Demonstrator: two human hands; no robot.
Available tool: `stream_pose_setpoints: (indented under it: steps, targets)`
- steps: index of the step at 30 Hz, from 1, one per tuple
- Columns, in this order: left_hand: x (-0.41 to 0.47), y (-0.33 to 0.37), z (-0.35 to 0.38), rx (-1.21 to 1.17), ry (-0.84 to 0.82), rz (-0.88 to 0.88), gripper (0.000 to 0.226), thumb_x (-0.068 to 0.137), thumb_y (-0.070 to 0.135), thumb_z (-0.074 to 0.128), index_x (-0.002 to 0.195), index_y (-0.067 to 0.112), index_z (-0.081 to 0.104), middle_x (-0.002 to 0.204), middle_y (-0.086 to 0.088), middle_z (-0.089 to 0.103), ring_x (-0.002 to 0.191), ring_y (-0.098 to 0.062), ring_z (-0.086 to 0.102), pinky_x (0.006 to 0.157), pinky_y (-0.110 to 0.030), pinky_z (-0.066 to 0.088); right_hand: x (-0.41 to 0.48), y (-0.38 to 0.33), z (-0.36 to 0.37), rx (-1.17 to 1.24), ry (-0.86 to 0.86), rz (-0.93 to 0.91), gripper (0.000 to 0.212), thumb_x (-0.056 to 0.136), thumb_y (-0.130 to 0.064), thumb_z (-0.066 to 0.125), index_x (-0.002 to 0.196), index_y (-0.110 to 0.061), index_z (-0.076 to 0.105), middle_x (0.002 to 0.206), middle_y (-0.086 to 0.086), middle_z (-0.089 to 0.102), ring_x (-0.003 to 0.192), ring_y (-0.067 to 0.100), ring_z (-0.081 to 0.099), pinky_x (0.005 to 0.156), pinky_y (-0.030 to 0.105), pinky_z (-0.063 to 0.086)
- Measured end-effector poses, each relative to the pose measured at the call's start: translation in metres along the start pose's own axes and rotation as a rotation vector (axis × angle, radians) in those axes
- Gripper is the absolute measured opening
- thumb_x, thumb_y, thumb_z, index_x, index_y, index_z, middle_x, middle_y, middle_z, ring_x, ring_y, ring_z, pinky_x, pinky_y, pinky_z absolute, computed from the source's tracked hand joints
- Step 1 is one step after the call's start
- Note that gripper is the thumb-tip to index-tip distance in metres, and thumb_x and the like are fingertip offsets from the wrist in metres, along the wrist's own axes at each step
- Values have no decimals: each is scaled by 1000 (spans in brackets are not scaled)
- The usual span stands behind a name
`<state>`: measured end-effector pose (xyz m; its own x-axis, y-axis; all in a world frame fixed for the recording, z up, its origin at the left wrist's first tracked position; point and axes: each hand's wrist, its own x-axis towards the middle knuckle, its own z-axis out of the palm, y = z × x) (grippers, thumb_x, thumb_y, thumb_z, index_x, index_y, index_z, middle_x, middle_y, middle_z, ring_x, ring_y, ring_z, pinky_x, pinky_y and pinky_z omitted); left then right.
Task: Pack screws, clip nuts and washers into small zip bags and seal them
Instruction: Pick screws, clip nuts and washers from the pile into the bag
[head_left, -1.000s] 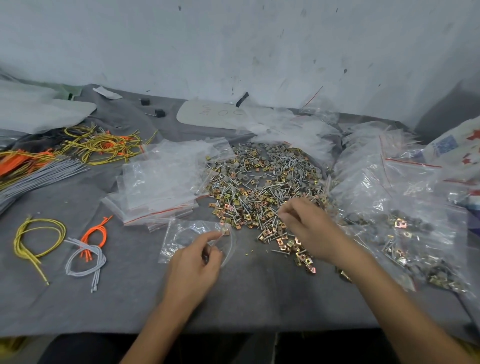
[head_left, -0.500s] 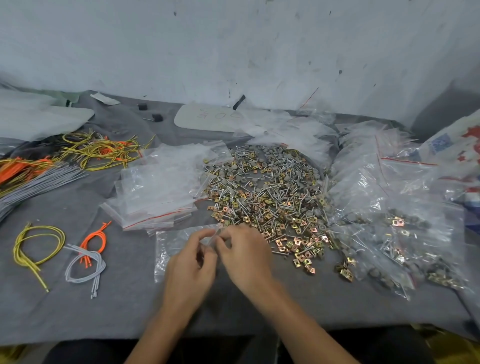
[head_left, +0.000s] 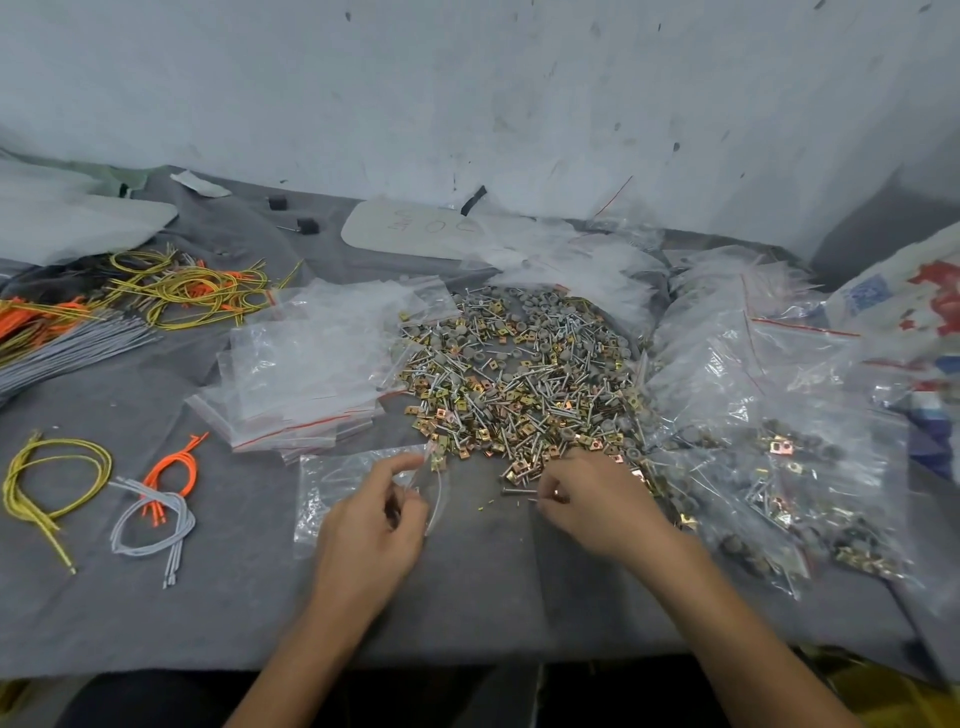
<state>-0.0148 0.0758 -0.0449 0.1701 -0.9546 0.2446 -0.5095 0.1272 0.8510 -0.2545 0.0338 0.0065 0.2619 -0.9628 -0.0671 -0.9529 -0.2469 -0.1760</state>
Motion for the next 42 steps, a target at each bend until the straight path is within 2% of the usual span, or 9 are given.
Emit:
stream_pose_setpoints:
  steps: [8,11,13,16,25,28,32,35,42]
  targets:
    - [-2,4,-2,1,-17,15,34,85,32,50,116,44,58,62,4,61,57,-14,56,61,-45,52,2,-3,-2,-68,-27,-66,17,101,-29,49,103,-19,63,108,1,58,108,23,54,90,36,42]
    - [-2,4,-2,14,-16,23,34,85,34,49,116,45,57,61,5,60,56,-12,55,59,-43,51,-2,-27,-5,341,91,-30,14,93,-35,61,81,-29,63,76,-15,58,76,0,53,67,23,39]
    - [-2,5,-3,26,-21,26,36,84,34,48,117,45,55,61,6,61,56,-11,57,59,-42,51,-1,-54,1,731,118,43,15,84,-39,66,75,-27,68,60,-17,57,56,-1,48,54,16,36]
    - [-2,4,-4,29,-29,31,40,84,32,48,121,45,54,63,8,64,59,-10,60,62,-42,53,10,-89,17,935,118,171,14,77,-36,66,78,-24,72,54,-15,56,56,3,47,60,27,41]
    - [-2,3,-3,9,-16,66,41,84,44,38,123,49,50,65,14,64,59,-6,59,56,-33,47,22,-111,33,552,222,252,26,79,-55,61,81,-30,69,77,-11,71,77,15,65,65,30,46]
    - [-1,1,-2,11,-3,72,37,88,41,42,123,49,51,64,13,63,58,-5,59,55,-33,46,21,-108,32,587,239,159,31,86,-54,62,79,-24,69,71,-9,68,70,11,61,64,33,46]
    - [4,-1,0,-11,1,25,40,87,30,47,124,46,53,66,6,66,62,-12,63,67,-43,54,20,-75,18,639,318,89,18,91,-41,66,82,-26,70,73,-12,65,69,3,59,65,28,46]
    - [13,-3,3,21,-3,22,40,92,24,51,125,45,52,66,4,65,65,-14,63,71,-44,54,20,-44,11,406,271,95,11,93,-35,64,85,-29,69,85,-13,60,80,6,56,71,32,44]
    - [45,-2,14,148,-36,75,33,97,27,48,127,42,50,62,8,58,62,-5,56,53,-30,42,9,-22,19,204,127,50,11,93,-30,63,105,-30,65,104,-9,59,100,16,57,82,34,48]
